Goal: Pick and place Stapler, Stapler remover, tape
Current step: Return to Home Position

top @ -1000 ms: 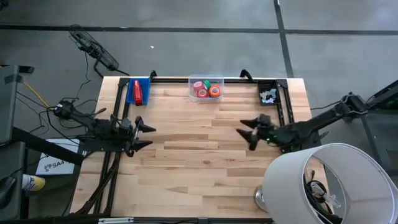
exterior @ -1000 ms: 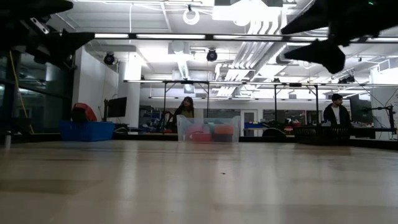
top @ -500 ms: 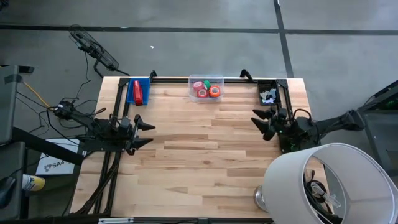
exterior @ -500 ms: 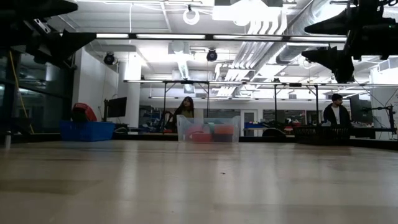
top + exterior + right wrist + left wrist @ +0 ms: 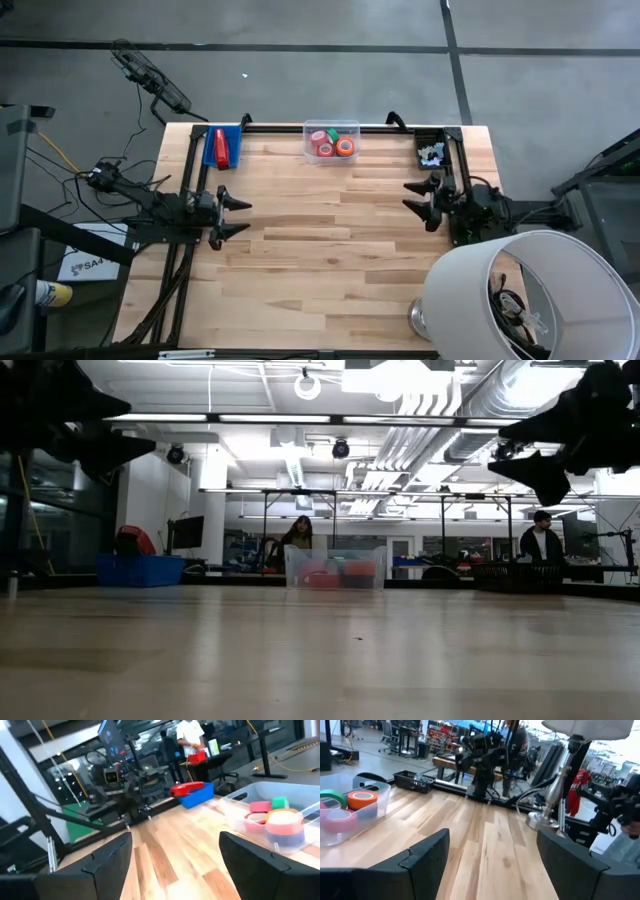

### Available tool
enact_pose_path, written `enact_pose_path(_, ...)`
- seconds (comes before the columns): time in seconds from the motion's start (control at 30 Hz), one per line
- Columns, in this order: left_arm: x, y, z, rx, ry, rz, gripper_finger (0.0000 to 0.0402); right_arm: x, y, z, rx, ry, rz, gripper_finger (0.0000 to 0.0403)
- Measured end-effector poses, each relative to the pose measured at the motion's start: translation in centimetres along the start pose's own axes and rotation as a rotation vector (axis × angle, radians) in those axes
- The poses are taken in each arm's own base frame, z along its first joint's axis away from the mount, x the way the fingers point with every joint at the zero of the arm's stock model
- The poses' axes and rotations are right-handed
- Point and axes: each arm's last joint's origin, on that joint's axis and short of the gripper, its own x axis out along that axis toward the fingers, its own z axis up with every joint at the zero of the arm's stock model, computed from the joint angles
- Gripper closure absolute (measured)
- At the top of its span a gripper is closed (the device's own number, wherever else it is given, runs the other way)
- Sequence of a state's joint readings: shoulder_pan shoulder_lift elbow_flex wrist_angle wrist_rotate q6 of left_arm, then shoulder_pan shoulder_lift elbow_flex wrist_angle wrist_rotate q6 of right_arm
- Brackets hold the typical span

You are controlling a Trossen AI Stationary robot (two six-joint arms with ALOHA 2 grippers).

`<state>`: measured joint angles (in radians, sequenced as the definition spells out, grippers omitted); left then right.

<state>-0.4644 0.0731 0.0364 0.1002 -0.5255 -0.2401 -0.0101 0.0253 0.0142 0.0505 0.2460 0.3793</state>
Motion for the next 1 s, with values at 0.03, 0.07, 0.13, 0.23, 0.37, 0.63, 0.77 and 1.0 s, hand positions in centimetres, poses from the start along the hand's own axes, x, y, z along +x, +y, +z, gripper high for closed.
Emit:
enact_pose_path(0.03, 0.00, 0.02, -0.07, 0.004, 0.007, 0.002, 0.0106, -0.02, 0.00, 0.06, -0.009, 0.001, 0.010, 0.0112)
enact_pose_path(0.07, 0.00, 0.03, -0.13, 0.007, 0.012, 0.003, 0.0106, -0.02, -0.01, 0.07, -0.019, 0.006, 0.017, 0.0112)
enact_pose_path(0.13, 0.00, 0.06, -0.24, 0.013, 0.022, 0.005, 0.0106, -0.03, -0.06, 0.08, -0.041, 0.010, 0.022, 0.0112)
enact_pose_path(0.23, 0.00, 0.09, -0.34, 0.019, 0.033, 0.008, 0.0106, -0.01, -0.12, 0.06, -0.043, 0.014, 0.011, 0.0112)
enact_pose_path(0.37, -0.01, 0.11, -0.44, 0.026, 0.043, 0.010, 0.0106, -0.01, -0.13, 0.05, -0.047, 0.014, 0.010, 0.0112)
enact_pose_path(0.63, -0.01, 0.11, -0.44, 0.025, 0.043, 0.010, 0.0106, -0.01, -0.14, 0.03, -0.044, 0.016, 0.008, 0.0112)
enact_pose_path(0.77, -0.01, 0.11, -0.44, 0.025, 0.043, 0.010, 0.0106, -0.01, -0.15, 0.03, -0.045, 0.016, 0.007, 0.0112)
enact_pose_path(1.0, -0.01, 0.11, -0.44, 0.025, 0.043, 0.009, 0.0106, -0.01, -0.15, 0.02, -0.044, 0.017, 0.006, 0.0112)
